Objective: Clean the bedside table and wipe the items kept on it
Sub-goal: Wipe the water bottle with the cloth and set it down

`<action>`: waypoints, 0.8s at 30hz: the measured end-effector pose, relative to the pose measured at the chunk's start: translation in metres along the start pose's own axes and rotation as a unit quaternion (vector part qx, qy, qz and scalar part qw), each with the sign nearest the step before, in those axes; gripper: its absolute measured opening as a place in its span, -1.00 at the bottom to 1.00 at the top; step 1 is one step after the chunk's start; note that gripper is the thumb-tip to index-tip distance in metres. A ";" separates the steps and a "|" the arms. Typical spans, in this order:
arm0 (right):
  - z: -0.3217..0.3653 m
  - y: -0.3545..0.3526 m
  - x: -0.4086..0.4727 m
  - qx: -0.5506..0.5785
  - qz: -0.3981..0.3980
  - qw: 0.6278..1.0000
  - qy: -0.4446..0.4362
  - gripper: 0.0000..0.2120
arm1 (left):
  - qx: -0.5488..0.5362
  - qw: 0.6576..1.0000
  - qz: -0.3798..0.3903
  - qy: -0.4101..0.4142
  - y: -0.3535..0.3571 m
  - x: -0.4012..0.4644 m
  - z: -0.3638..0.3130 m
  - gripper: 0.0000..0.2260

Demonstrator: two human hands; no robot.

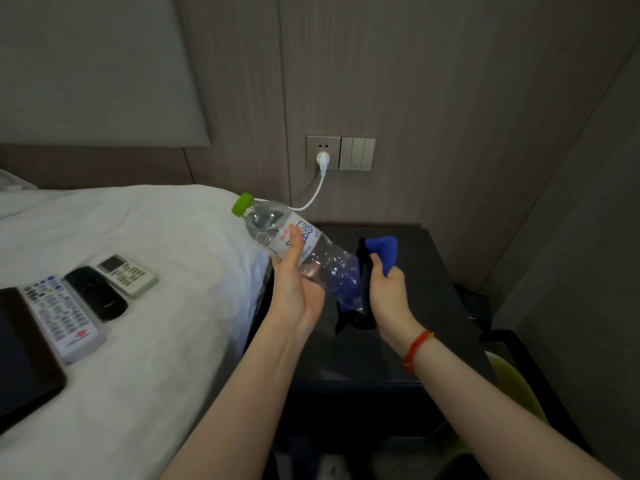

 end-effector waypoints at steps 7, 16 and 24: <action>0.039 0.027 -0.025 -0.324 0.239 0.851 -0.337 -0.43 | 0.011 0.998 -0.014 -0.061 -0.015 0.009 0.009 -0.57; 0.016 0.024 0.016 -0.244 0.269 0.893 -0.265 -0.48 | 0.075 0.994 -0.007 -0.075 0.014 0.037 0.010 -0.59; -0.024 -0.005 0.101 0.139 -0.015 0.983 0.119 -0.64 | 0.190 0.981 0.043 -0.006 0.058 0.094 0.020 -0.56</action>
Point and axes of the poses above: each hand's wrist, its own x-axis towards the middle knuckle, its own y-axis out of the palm, z = x × y, the point moved 8 cm from there along x, towards the middle knuckle, and after that the axes turned 9 degrees about -y, right-handed, at the moved point
